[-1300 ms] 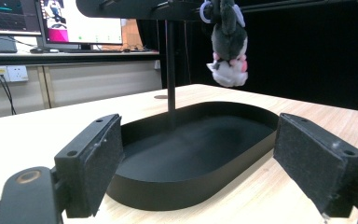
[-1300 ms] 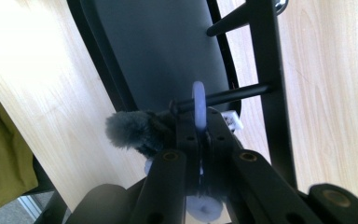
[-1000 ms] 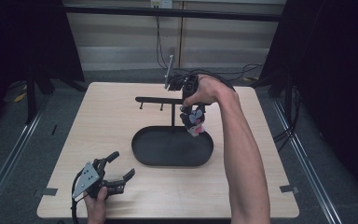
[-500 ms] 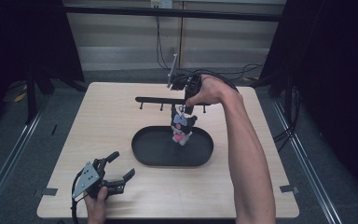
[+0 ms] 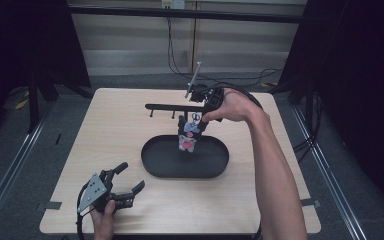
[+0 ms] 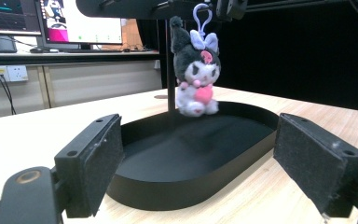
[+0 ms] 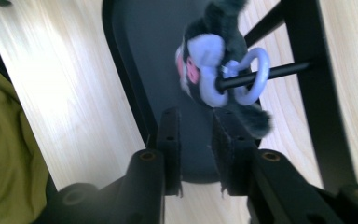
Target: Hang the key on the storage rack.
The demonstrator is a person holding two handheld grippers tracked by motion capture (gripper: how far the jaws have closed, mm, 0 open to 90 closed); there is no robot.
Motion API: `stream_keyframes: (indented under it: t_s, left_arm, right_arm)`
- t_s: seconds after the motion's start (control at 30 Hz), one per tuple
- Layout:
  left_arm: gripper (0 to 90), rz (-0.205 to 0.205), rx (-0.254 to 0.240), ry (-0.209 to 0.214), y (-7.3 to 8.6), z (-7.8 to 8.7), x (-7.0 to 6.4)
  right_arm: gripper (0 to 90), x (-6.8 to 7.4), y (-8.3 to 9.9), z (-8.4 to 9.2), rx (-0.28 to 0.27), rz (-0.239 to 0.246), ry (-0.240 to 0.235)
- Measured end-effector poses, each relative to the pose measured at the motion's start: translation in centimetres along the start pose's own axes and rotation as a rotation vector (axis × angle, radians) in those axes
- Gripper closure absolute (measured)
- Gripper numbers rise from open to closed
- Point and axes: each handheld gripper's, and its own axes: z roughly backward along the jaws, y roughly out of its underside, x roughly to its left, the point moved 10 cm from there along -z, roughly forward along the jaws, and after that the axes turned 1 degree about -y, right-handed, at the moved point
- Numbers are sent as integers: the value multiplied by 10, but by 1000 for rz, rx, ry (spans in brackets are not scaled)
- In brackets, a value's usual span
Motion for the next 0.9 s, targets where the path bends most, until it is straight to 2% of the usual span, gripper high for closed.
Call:
stream_keyframes:
  t_s: [0.07, 0.13, 0.17, 0.2, 0.27, 0.37, 0.47, 0.57, 0.6, 0.67, 0.77, 0.9]
  left_arm:
    - [155, 0, 0, 0, 0, 0, 0]
    - [155, 0, 0, 1, 0, 0, 0]
    - [155, 11, -6, -2, 0, 0, -1]
    - [155, 11, -6, -2, 0, 0, -1]
    - [155, -1, 5, 0, 1, 0, 0]
    - [155, 1, 6, 1, 1, 0, 0]
    - [155, -1, 6, 0, 1, 1, 0]
    - [155, 0, 6, 1, 1, 0, 0]
    - [155, 0, 7, -3, 1, 1, 0]
    - [155, 6, 7, -5, 1, 1, 0]
    - [155, 5, 7, -4, 1, 1, 0]
    - [155, 0, 6, -3, 1, 0, 0]
  right_arm:
    - [651, 3, 2, 1, -38, -15, 9]
    - [632, 4, 4, 1, -50, -17, 8]
    - [597, 6, 6, 2, -93, -28, 11]
    - [597, 6, 6, 2, -93, -28, 11]
    - [553, 12, 9, 6, -154, -35, 5]
    - [528, 20, 11, 5, -197, -30, 9]
    - [501, 24, 16, -1, -234, -31, 38]
    - [477, 26, 20, -5, -239, -35, 40]
    - [464, 31, 21, -8, -282, -30, 46]
    - [450, 36, 23, -10, -328, -18, 39]
    - [431, 38, 31, -16, -394, -36, 39]
    - [397, 46, 41, -30, -450, -48, 44]
